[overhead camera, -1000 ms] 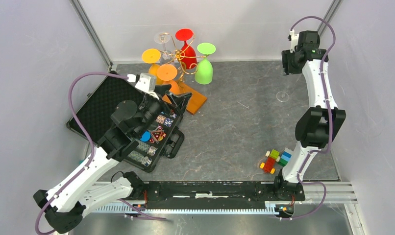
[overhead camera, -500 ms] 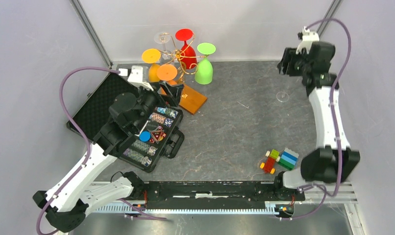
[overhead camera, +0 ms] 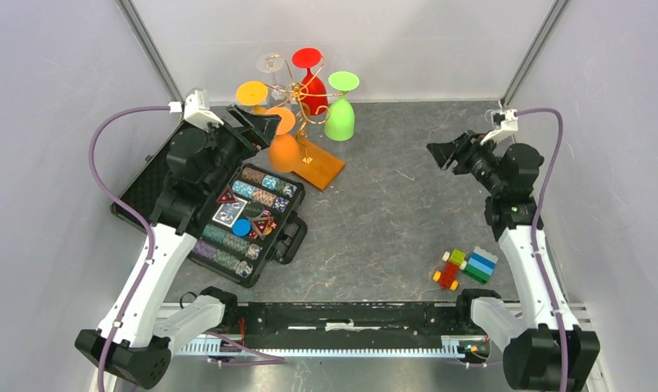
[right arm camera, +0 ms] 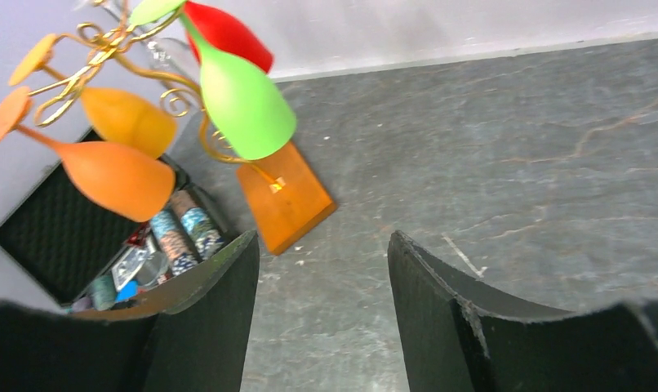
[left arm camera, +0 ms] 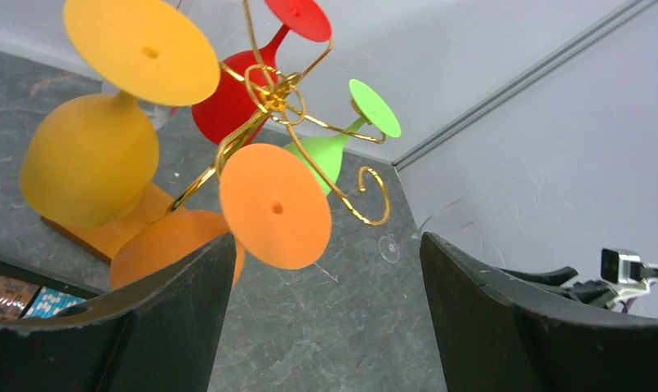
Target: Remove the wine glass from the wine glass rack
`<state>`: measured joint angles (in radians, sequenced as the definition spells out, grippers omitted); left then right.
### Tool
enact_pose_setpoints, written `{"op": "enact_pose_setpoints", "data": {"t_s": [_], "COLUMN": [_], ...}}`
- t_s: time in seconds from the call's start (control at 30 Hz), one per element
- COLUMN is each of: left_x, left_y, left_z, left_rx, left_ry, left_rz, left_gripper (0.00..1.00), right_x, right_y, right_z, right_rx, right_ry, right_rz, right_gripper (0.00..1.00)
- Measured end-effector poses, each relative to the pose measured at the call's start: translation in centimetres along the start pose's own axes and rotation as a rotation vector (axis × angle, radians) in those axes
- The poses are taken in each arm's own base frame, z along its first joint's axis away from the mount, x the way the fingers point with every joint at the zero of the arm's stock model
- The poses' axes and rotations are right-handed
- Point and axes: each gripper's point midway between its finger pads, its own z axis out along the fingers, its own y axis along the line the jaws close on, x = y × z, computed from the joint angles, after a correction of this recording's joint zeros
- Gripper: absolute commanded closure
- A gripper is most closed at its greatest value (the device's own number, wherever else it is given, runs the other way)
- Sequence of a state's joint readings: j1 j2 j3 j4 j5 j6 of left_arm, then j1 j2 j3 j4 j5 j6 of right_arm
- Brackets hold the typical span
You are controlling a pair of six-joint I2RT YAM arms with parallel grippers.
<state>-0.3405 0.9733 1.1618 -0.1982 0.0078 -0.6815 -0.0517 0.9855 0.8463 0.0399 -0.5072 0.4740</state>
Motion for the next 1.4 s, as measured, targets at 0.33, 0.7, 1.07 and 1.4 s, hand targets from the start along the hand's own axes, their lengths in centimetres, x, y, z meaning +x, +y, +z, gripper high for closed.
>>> {"op": "enact_pose_setpoints", "data": {"t_s": [0.33, 0.7, 1.07, 1.4], "left_x": [1.5, 2.9, 2.3, 1.5], "left_y": [2.0, 4.9, 5.8, 4.6], "left_z": [0.5, 2.1, 3.0, 2.7], "left_rx": [-0.039, -0.129, -0.139, -0.077], "left_ry": [0.028, 0.043, 0.021, 0.011], "left_rz": [-0.036, -0.037, -0.052, -0.104], "left_gripper": [0.37, 0.36, 0.68, 0.98], "right_x": [3.1, 4.7, 6.0, 5.6], "right_y": [3.2, 3.8, 4.6, 5.2], "right_z": [-2.0, -2.8, -2.9, -3.1], "right_rx": [-0.136, -0.185, -0.227, -0.247], "right_ry": [-0.019, -0.035, -0.017, -0.031], "right_rz": [0.086, 0.159, 0.194, 0.187], "right_gripper": [0.38, 0.40, 0.41, 0.42]}}
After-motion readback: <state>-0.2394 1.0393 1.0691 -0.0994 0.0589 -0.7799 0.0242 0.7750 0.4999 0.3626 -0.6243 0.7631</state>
